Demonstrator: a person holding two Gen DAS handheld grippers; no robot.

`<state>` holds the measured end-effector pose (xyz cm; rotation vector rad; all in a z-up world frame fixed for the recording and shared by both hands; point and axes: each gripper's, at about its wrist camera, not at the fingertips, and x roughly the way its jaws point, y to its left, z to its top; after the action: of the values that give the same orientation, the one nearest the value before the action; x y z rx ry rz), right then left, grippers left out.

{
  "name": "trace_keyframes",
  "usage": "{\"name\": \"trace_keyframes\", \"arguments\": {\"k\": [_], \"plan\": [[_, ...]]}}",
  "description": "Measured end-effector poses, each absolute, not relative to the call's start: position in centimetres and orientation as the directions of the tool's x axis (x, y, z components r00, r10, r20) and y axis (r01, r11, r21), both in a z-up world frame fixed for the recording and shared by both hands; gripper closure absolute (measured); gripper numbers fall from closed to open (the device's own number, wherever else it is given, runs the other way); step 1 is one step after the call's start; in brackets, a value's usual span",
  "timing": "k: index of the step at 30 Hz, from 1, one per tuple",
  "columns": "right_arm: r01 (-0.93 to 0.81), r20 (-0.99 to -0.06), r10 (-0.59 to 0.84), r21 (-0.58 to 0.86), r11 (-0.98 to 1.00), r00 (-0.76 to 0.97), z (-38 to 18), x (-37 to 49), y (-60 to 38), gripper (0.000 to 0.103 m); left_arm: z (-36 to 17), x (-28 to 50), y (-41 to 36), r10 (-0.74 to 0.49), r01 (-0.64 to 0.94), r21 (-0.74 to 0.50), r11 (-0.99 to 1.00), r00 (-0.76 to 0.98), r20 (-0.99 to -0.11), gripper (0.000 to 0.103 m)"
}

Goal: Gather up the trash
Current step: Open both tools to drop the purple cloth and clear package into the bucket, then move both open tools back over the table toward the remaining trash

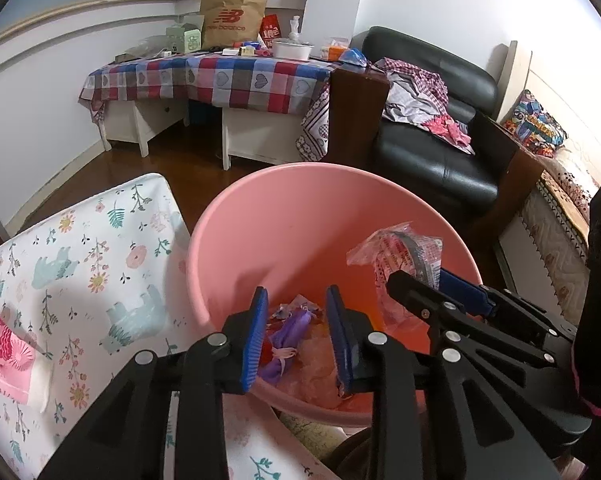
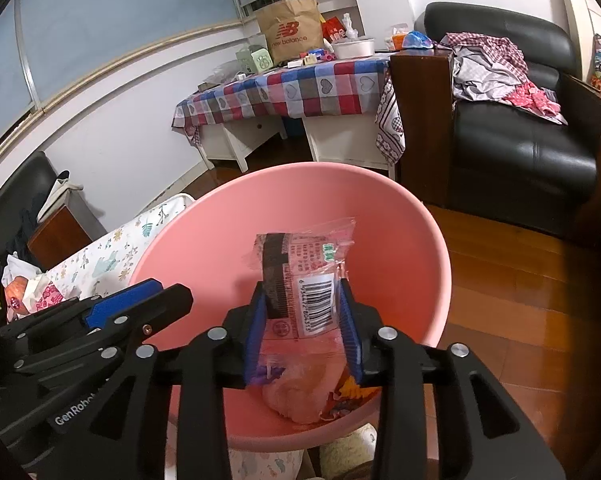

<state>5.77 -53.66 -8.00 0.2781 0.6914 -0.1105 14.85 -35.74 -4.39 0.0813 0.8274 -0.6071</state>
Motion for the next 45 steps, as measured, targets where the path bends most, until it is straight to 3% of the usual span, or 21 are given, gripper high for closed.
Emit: {"name": "trace_keyframes", "arguments": {"k": [14,24,36,38,45], "plan": [[0.176,-0.615,-0.003,0.221,0.959,0.788,-6.4,3.7,-53.0,0.06,-2.0,13.1,-32.9,-0.497,0.52,-0.192,0.832,0.544,-0.676,0.063],[0.145,-0.6,0.019,0.224,0.964,0.8,-5.1,2.0,-51.3,0.06,-0.4,9.6,-30.3,-0.503,0.525,-0.181,0.832,0.576,-0.645,0.063],[0.025,-0.596,0.123,0.234,0.972,0.794,-5.1,0.3,-45.2,0.06,0.7,5.6,-24.5,-0.452,0.483,-0.136,0.865,0.631,-0.631,0.062],[0.01,-0.598,0.138,0.237,0.972,0.79,-5.3,0.1,-44.2,0.06,0.6,4.8,-23.3,-0.44,0.474,-0.125,0.871,0.641,-0.629,0.055],[-0.045,-0.616,0.177,0.223,0.974,0.767,-5.8,-0.4,-40.7,0.06,0.6,2.8,-19.6,-0.408,0.447,-0.1,0.889,0.672,-0.618,0.055]]}}
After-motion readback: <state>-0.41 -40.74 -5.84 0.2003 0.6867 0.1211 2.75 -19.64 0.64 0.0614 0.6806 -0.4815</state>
